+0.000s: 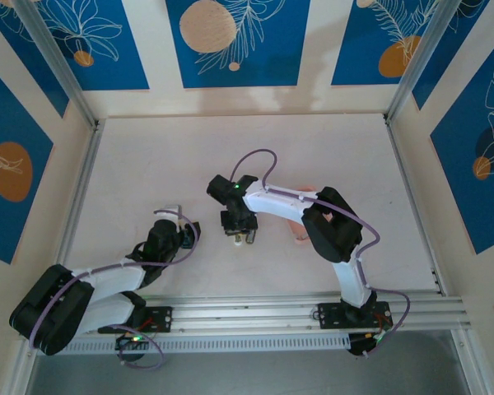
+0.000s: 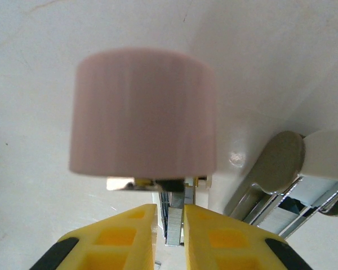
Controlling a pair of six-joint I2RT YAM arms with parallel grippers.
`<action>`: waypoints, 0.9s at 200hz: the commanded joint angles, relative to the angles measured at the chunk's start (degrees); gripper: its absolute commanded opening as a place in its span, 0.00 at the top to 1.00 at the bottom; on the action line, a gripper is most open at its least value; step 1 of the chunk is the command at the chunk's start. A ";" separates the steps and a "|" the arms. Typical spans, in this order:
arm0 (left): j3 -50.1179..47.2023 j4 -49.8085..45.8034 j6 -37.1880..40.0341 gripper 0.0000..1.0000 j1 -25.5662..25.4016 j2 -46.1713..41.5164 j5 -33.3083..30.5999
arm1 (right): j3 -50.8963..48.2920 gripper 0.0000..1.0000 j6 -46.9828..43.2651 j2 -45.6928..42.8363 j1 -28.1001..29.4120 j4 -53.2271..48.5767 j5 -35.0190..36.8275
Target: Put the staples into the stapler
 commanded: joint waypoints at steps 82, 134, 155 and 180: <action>-0.79 0.74 1.18 0.40 0.77 -1.54 0.45 | -0.13 0.84 1.09 1.45 -0.13 -0.98 -1.14; -0.82 0.73 1.45 0.40 0.77 -1.53 0.46 | 1.01 0.87 0.71 -0.68 0.39 -2.44 1.99; -0.81 0.72 1.45 0.40 0.77 -1.55 0.54 | 1.00 0.87 0.68 -1.55 0.50 -2.56 2.82; -0.82 0.88 1.44 0.40 0.83 -1.57 0.54 | 1.14 0.87 0.74 -1.95 0.58 -2.74 3.38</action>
